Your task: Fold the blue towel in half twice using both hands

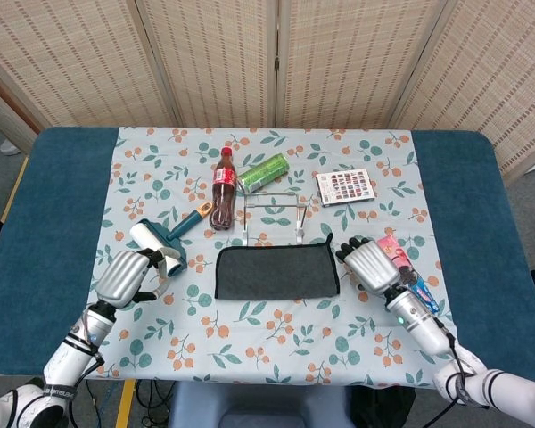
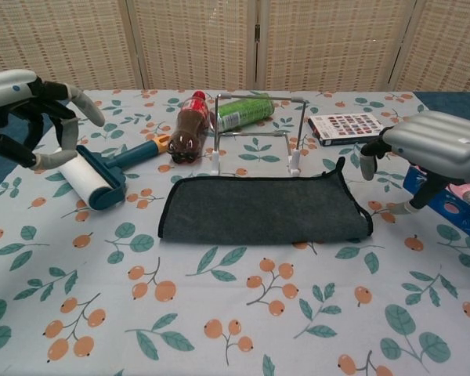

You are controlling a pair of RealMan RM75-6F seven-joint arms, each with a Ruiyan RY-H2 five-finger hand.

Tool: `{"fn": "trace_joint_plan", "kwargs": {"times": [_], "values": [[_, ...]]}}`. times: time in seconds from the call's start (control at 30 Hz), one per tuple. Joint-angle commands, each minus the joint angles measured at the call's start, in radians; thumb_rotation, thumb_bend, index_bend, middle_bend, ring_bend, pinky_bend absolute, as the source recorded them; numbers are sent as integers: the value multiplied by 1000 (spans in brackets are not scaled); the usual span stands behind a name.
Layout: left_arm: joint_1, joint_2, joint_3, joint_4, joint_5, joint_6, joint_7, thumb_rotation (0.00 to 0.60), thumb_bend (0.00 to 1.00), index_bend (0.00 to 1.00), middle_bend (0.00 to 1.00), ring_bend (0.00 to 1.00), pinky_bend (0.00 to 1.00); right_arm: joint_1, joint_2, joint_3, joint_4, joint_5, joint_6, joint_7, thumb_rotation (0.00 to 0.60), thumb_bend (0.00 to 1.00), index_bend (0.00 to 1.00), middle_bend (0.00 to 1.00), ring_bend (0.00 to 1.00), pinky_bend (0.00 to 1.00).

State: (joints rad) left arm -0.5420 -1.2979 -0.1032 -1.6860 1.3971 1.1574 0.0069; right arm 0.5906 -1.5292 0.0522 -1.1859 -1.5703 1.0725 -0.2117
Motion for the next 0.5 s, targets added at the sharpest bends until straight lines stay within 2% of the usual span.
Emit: {"fn": "trace_joint_plan", "kwargs": {"times": [0.03, 0.27, 0.5], "values": [[2, 1, -1, 0, -1, 0, -1, 600, 363, 307, 572, 458, 648, 25, -35, 11, 52, 5, -24, 15, 600, 77, 444, 401, 304, 507], [9, 6, -3, -1, -4, 3, -8, 600, 363, 305, 566, 455, 648, 64, -96, 2, 162, -10, -51, 50, 600, 76, 444, 396, 299, 503], [14, 11, -3, 1, -5, -1, -16, 600, 363, 304, 560, 452, 647, 85, -132, -13, 222, -30, -53, 68, 600, 76, 444, 386, 286, 502]]}}
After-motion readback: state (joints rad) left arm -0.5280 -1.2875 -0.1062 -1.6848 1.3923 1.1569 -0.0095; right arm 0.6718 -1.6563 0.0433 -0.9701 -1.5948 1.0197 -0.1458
